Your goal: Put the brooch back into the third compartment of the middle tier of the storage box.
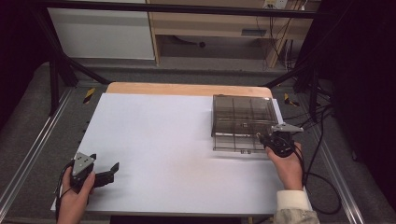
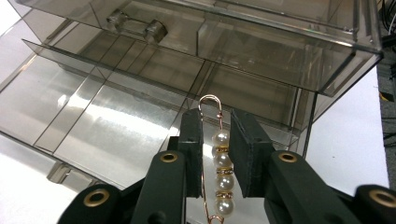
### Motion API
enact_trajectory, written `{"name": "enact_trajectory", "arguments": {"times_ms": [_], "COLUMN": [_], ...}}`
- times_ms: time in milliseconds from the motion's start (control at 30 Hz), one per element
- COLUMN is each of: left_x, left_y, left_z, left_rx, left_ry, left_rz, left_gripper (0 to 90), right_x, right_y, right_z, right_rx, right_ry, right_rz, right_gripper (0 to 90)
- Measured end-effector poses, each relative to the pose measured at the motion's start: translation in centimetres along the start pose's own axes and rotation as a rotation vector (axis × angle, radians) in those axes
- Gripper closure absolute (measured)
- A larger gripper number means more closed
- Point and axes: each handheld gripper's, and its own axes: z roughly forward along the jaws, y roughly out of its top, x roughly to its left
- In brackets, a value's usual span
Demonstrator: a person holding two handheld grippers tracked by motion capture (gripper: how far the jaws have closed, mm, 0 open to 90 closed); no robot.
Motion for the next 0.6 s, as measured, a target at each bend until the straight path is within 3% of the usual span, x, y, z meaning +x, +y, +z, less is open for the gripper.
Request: {"name": "enact_trajectory", "arguments": {"times_ms": [300, 600], "left_x": [-0.1, 0.0], "left_y": [0.0, 0.0], "left_z": [0.0, 0.0], "left_rx": [0.004, 0.001], "left_ry": [-0.003, 0.004], "left_rz": [0.003, -0.003], "left_gripper": [6.8, 6.7], "right_x": [0.1, 0.4], "right_y": [-0.1, -0.1], "right_z": [0.4, -0.7], "right_rx": [0.028, -0.018], "right_ry": [0.026, 0.023], "right_rz": [0.005, 0.010], "right_gripper": [77.2, 76.8]}}
